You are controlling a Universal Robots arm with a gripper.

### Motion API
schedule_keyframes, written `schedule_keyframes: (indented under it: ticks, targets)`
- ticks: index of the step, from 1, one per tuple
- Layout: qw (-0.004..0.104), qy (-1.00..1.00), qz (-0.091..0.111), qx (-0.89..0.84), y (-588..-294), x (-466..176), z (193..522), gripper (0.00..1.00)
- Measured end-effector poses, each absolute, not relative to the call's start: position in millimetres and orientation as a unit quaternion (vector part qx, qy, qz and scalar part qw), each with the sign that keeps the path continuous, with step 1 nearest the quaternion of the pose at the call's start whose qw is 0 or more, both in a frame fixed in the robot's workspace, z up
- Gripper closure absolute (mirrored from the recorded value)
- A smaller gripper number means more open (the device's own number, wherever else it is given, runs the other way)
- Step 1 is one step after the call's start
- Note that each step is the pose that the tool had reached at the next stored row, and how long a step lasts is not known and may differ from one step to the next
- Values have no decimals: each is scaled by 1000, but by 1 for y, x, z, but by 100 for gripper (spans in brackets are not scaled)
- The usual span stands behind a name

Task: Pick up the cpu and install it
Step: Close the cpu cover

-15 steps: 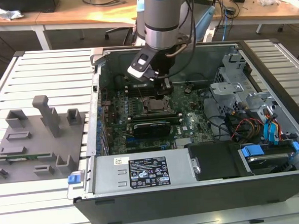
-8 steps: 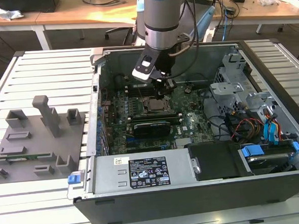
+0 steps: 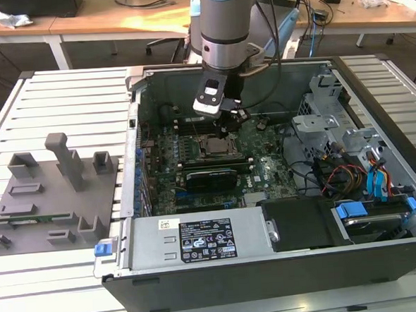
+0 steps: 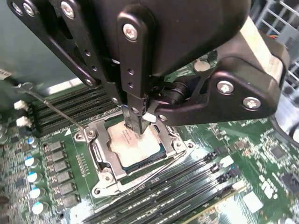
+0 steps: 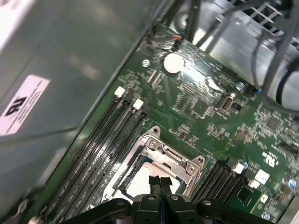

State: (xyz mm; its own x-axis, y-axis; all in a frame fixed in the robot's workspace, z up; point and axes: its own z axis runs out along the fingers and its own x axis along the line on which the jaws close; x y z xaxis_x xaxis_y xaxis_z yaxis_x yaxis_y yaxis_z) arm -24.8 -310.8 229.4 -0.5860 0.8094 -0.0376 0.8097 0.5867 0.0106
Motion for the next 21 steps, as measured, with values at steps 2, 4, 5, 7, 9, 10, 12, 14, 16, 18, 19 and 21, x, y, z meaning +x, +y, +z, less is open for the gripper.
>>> schedule_keyframes:
  ticks: [2, 4, 5, 7, 9, 10, 12, 14, 16, 18, 19, 21]
  targets:
    - [19, 900, -3, 435, -311, -25, 229, 89]
    - [19, 909, -3, 416, -311, -25, 229, 89]
    - [19, 913, -3, 408, -311, -25, 229, 89]
    - [19, 923, -2, 385, -311, -25, 229, 89]
    - [19, 929, -2, 368, -311, -25, 229, 89]
    - [19, 933, -2, 359, -311, -25, 229, 89]
    - [20, 943, -1, 333, -311, -25, 229, 89]
    - [20, 950, -1, 310, -311, -25, 229, 89]
    - [20, 956, 0, 292, -311, -25, 229, 89]
    - [20, 963, 0, 269, -311, -25, 229, 89]
    - [20, 965, 0, 260, -311, -25, 229, 89]
    - [20, 975, 1, 223, -311, -25, 228, 89]
